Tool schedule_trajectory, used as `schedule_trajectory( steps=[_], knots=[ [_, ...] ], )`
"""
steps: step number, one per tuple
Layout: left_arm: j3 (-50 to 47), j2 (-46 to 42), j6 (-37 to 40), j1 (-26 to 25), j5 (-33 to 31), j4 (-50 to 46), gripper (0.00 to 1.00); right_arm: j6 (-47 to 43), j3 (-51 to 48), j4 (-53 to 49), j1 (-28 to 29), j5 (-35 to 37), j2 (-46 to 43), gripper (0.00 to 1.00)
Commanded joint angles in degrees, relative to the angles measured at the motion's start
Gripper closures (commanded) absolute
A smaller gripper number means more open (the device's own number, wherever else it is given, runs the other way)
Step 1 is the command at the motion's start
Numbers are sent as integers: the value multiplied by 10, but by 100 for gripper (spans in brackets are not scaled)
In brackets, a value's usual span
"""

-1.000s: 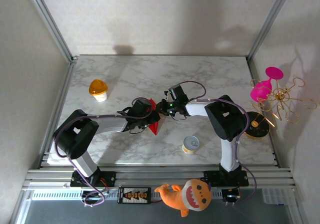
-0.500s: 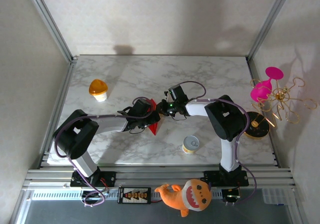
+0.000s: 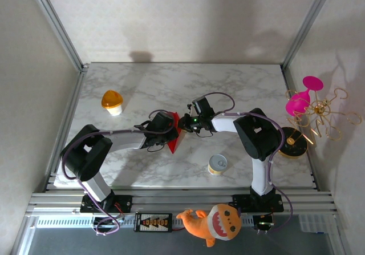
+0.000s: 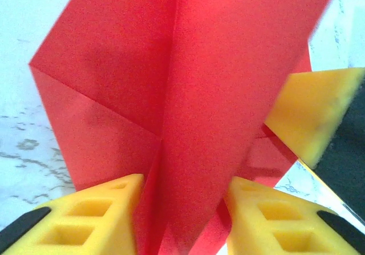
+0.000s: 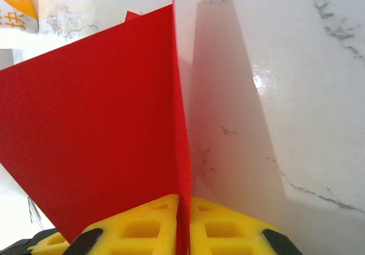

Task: Fold a paper plane with a square sheet of paper (pick it up from the middle)
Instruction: Move the paper plane to the center of the table.

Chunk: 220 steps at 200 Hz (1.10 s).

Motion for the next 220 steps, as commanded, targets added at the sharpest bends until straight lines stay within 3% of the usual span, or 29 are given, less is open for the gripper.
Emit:
schedule_trajectory(
  steps=[1,103,220],
  knots=[
    [22,-2,17,-3,-29,-36,66,-10,14,-14,5,3,-8,88],
    [68,34,85,-4,-41,-102,78,-11,17,-14,5,2,-13,86],
    [94,49,109,-9,-45,-127,67,-11,22,-18,5,4,-10,86]
  ],
)
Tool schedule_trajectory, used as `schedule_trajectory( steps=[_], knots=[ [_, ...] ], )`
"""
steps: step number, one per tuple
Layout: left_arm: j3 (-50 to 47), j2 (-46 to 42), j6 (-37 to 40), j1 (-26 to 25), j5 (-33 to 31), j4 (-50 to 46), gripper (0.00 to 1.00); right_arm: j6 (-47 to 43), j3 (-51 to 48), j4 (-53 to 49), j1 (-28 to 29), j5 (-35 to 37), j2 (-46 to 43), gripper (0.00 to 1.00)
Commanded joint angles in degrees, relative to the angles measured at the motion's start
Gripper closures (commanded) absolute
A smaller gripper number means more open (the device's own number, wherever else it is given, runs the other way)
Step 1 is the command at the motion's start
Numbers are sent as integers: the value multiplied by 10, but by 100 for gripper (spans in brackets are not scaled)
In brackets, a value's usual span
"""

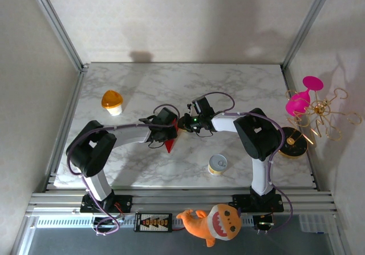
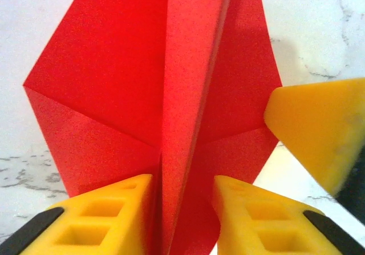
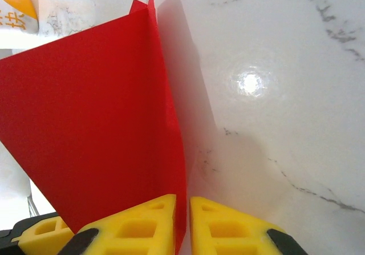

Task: Fold a paper plane with a square sheet of paper (pick it up from the middle)
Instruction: Move the paper plane to the center of the table.

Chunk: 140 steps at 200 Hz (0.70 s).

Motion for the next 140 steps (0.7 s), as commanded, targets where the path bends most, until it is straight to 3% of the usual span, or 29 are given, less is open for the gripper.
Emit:
schedule_trajectory(
  steps=[1,79,140],
  knots=[
    [15,10,12,-6,-11,-21,67,-11,18,-11,5,4,-10,86],
    [17,7,20,-7,-18,-23,57,-14,17,-12,5,1,-9,95],
    [35,18,31,-9,-56,-54,71,-15,21,-15,5,2,-8,95]
  ],
)
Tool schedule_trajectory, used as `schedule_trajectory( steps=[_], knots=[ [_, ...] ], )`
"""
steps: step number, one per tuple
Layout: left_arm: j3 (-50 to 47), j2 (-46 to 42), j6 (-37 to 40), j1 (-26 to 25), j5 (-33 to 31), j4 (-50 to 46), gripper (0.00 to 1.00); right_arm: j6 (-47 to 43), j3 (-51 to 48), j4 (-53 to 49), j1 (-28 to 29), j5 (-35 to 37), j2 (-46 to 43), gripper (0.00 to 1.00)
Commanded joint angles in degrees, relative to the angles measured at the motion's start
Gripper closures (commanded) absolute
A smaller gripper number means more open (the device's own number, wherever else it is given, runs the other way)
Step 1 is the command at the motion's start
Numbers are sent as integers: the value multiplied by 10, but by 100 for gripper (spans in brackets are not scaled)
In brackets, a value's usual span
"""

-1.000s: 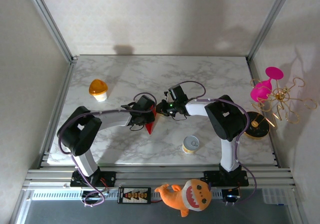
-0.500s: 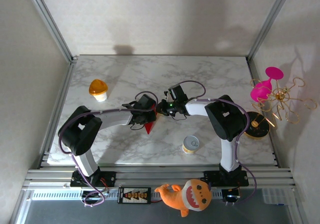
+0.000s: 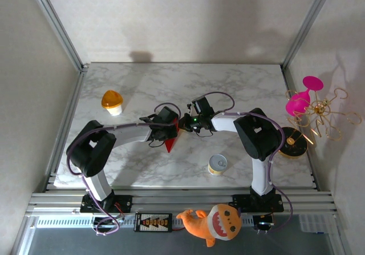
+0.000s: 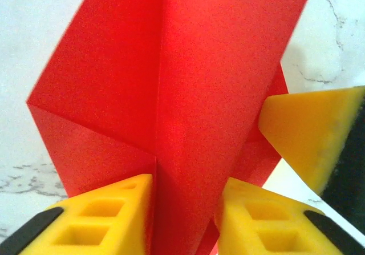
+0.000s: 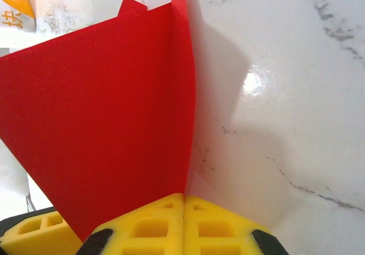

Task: Fold a paper plane with a square sheet of paper (pick it up from the middle)
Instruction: Move the paper plane to the center of the table.

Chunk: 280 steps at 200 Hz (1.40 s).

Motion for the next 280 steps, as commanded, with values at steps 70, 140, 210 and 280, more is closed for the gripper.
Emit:
schedule_trajectory(
  steps=[70,140,210,280],
  knots=[
    [34,30,14,-14,-57,-54,81,-13,22,-9,5,2,-6,95],
    [41,20,14,-15,-48,-58,69,-14,19,-9,5,2,-5,95],
    [46,23,46,-15,-15,-66,59,-13,17,-7,5,2,-5,95],
    [51,19,55,-15,-7,-75,56,-14,17,-7,5,3,-4,95]
  ],
)
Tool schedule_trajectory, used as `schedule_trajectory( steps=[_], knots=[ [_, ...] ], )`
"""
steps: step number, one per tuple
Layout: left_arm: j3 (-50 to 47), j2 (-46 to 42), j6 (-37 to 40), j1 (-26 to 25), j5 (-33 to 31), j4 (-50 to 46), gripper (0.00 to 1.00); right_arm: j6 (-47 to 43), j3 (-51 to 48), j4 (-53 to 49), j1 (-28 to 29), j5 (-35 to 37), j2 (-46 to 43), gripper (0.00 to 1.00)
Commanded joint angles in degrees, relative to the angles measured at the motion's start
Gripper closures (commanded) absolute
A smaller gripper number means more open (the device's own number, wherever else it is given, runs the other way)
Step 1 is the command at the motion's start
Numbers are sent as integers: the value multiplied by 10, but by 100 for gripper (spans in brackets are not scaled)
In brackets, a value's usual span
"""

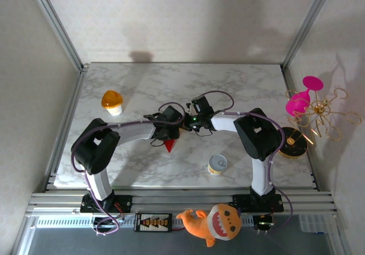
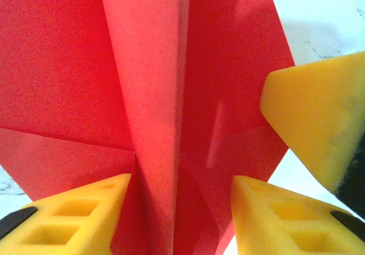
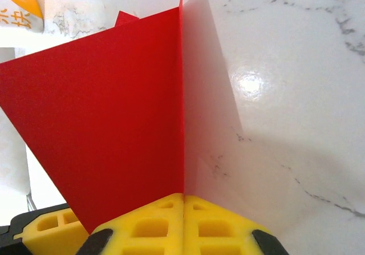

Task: Fold a paper plane with a square sheet of paper (pick it up from the middle)
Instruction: Move the paper plane to the center of the table.

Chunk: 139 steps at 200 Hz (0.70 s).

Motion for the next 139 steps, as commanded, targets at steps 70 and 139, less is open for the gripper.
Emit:
schedule_trajectory(
  steps=[70,139],
  knots=[
    [22,-4,5,-4,-32,-48,70,-7,11,-9,3,4,-3,95],
    [24,-5,-4,-2,-38,-50,90,-10,17,-17,3,16,-12,85]
  ],
)
